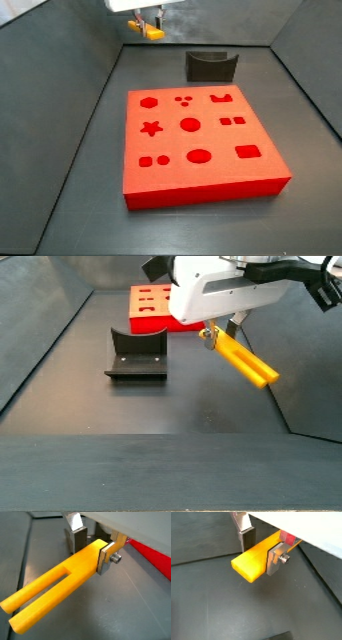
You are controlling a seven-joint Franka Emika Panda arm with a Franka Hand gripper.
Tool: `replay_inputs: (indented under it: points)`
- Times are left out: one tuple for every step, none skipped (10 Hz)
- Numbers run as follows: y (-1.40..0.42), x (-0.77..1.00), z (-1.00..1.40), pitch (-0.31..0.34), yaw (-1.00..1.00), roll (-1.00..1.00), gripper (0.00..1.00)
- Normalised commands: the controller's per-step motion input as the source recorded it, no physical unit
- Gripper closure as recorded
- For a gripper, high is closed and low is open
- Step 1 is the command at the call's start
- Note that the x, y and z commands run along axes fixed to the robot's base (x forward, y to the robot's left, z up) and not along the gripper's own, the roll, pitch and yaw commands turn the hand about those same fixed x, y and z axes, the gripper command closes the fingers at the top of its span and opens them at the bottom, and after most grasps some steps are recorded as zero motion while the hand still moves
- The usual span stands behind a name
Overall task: Pick up the square-circle object. Move up. Rotate the square-circle object. Place the square-circle object on the fixture. Regrasp the square-circle object. Move to above the board. Insert the square-circle object.
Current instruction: Rotate the square-circle object.
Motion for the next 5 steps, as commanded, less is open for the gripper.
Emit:
replay_inputs:
  points:
    - [0.02, 0.03, -0.01, -0.028, -1.0, -0.02, 1.0]
    - [0.02, 0.03, -0.01, -0.032, -1.0, -0.02, 1.0]
    - [0.02, 0.03, -0.01, -0.04, -1.0, -0.02, 1.0]
    - [0.02, 0.03, -0.01, -0.045, -1.0, -0.03, 1.0]
    - [0.02, 0.03, -0.01, -0.057, -1.0, -0.03, 1.0]
